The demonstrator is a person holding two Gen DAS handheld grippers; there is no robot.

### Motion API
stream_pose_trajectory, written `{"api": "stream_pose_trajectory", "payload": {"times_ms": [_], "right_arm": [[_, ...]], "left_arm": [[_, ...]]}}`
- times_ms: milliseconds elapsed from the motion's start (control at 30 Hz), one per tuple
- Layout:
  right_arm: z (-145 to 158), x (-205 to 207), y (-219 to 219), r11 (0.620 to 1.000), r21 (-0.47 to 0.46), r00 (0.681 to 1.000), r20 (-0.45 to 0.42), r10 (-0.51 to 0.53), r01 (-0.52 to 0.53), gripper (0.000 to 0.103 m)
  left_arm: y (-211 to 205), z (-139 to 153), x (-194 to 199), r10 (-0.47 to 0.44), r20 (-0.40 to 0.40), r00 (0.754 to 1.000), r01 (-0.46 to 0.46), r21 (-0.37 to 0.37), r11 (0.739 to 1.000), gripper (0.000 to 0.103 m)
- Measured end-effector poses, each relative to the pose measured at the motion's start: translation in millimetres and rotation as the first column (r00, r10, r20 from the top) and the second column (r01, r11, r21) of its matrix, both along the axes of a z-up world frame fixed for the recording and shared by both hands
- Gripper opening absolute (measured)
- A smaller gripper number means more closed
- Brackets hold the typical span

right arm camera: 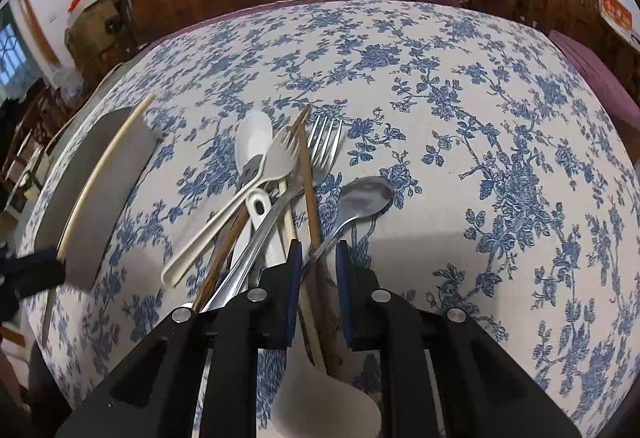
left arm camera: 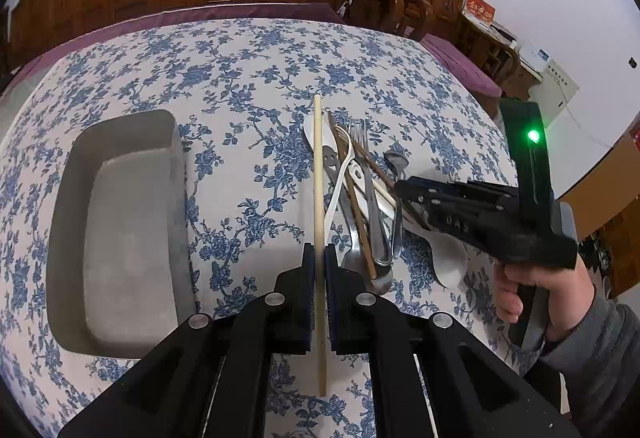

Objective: Organize utensils
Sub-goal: 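Grasp a metal spoon with the right tool while left lifts the chopstick toward the tray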

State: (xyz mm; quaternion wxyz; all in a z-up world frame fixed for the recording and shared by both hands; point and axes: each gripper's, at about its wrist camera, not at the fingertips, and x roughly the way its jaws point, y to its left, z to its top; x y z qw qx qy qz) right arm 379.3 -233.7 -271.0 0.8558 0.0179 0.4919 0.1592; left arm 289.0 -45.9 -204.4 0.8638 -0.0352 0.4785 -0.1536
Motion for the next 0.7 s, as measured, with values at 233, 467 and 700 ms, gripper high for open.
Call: {"api": "stream_pose_trajectory", "payload": {"times_ms": [233,467,700], "right_arm": [[-6.3,13.2,4.9,0.998,-0.032,0.997,-0.049,-0.055,0.054,0.018],[4.1,5.6,9.7,0.998,-0.04,0.998,-0.031,-0.046,0.044,0.002],[33.5,-11.9,20.8,0.999,-0.034,0.999,0.033,-0.012,0.013,0.002]], "left_arm": [[11.2,3.2,-4.3,0.008,0.01,1.0,-0.008,-0.001,1.0,0.005],[24.4,11.9,-12.0,0.019,0.031,0.999,-0.019,0.007,1.0,0.005],[49.6,21.0,-13.4,0.055,0.047,0.997,-0.055,0.006,0.998,0.005]]}}
